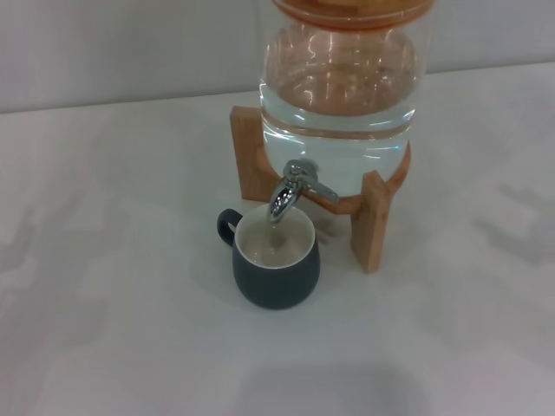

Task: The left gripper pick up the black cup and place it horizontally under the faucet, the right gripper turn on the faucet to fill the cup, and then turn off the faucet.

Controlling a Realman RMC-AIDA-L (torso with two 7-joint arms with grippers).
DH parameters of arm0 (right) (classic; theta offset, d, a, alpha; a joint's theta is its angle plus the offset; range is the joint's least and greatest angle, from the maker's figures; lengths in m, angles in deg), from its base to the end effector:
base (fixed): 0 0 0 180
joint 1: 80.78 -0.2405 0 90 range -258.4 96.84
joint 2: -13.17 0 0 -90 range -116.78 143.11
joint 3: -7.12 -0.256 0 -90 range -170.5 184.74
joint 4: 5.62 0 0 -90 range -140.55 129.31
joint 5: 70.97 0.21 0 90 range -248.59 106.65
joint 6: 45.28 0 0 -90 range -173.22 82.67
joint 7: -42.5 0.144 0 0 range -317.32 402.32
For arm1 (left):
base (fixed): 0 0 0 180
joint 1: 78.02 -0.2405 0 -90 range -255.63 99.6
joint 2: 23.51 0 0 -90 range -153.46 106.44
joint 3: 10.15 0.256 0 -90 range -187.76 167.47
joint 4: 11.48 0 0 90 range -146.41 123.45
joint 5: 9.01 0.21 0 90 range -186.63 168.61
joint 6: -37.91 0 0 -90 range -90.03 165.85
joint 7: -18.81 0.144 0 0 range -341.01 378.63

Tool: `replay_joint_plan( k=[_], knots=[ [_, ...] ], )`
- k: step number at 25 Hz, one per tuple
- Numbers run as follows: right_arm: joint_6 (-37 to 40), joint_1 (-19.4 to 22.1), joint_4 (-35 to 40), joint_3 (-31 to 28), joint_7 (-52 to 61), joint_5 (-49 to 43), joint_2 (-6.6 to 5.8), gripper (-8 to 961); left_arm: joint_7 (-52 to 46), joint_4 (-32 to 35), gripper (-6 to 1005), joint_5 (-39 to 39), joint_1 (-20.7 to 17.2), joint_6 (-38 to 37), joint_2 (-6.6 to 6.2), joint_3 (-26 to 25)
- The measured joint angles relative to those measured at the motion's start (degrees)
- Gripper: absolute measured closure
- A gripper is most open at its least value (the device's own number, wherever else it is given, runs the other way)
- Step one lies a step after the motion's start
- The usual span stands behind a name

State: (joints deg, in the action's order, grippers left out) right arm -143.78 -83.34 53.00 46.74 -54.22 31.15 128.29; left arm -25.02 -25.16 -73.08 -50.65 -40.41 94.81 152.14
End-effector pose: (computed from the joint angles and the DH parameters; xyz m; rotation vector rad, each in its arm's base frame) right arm 0.3076 0.2339 0.1438 -2.1743 0.5044 1.0328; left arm -0.3521 0.3195 0.0331 -1.7466 -0.6864 -0.8793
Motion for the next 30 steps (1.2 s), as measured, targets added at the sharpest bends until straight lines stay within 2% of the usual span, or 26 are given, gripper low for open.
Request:
replay_joint_plan(
  k=[10, 13, 18, 30],
  knots=[
    [3.8, -0.2, 23.0, 18.9, 20.6, -8.3, 0.06, 157, -0.5, -0.3, 440, -3.5, -0.3, 0.5, -0.54, -0.1],
    [8.3, -0.3, 28.8, 25.1, 26.9, -12.3, 0.08, 157, -0.4, -0.7, 440, -3.7, -0.4, 0.5, -0.27, -0.1],
    [13.1, -0.4, 31.6, 30.4, 30.0, -15.7, 0.09, 157, -0.2, -0.7, 440, -3.7, -0.6, 0.5, -0.19, 0.1],
    [19.9, -1.5, 32.2, 36.3, 33.4, -18.0, 0.1, 157, 0.0, -0.7, 441, -3.8, -0.9, 0.5, 0.37, 0.3]
  ],
)
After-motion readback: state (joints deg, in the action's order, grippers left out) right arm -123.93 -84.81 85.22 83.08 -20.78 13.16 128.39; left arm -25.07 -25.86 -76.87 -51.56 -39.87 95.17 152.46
